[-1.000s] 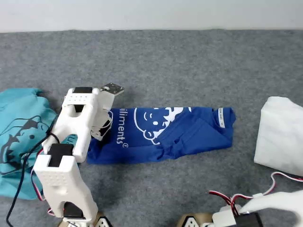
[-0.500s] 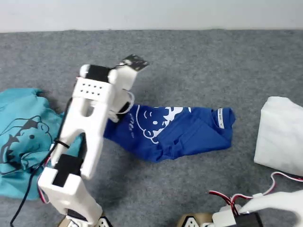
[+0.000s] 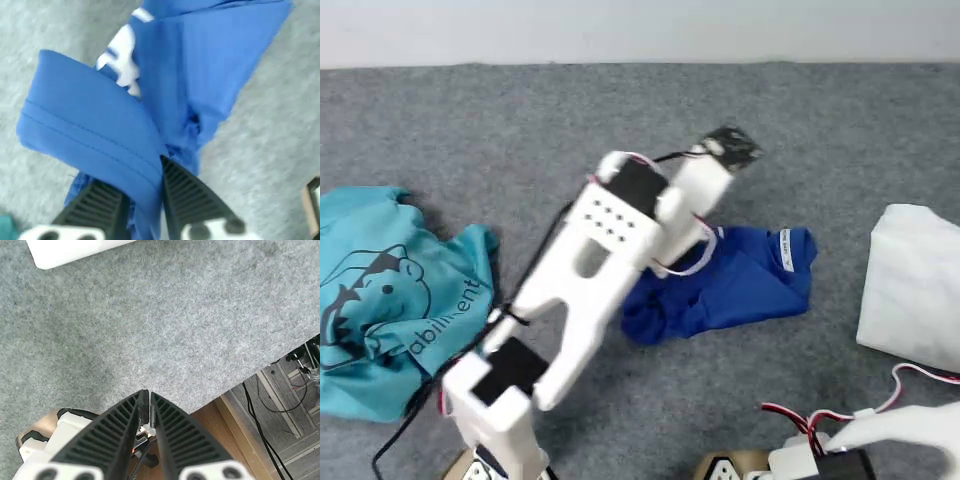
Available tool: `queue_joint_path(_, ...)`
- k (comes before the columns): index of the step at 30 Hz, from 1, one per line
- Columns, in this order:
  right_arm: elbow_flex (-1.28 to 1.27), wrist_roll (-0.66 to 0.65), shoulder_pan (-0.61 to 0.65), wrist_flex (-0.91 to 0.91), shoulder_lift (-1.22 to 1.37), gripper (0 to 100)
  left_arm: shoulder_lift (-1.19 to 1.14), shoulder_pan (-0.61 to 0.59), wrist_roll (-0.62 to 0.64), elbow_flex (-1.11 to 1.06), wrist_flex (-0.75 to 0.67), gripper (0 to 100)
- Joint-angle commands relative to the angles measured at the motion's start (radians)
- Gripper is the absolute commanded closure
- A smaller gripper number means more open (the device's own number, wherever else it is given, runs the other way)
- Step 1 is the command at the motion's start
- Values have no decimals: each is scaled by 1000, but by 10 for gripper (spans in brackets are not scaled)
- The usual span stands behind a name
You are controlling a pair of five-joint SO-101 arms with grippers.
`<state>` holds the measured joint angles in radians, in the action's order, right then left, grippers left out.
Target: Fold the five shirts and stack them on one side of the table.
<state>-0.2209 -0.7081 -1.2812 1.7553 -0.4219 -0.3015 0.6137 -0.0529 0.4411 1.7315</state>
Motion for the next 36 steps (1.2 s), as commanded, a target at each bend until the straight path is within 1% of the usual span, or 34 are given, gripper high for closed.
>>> queue_joint_path(1,6,-8,-2,31,-36,989,-69,55,52,162,-6,986)
queue_joint_path(6,6,-8,-1,30,-36,989,-230,126,74,412,0,986)
queue_joint_path(11,6,-8,-1,30,-36,989,-370,183,74,605,0,986)
queue_joint_path(16,6,-8,-1,30,-36,989,-471,215,74,720,0,986)
queue_joint_path(23,5,-8,-1,33,-36,989,-594,226,69,812,-25,979)
queue_joint_path(25,5,-8,-1,33,-36,989,-626,224,68,837,-28,930)
queue_joint_path(27,5,-8,-1,33,-36,989,-644,226,72,871,-23,846)
queue_joint_path(29,5,-8,-1,33,-36,989,-649,226,89,914,-26,783)
queue_joint_path(31,5,-8,-2,33,-36,989,-649,221,118,966,-29,767)
queue_joint_path(36,5,-8,-5,33,-36,989,-647,204,101,1059,18,769)
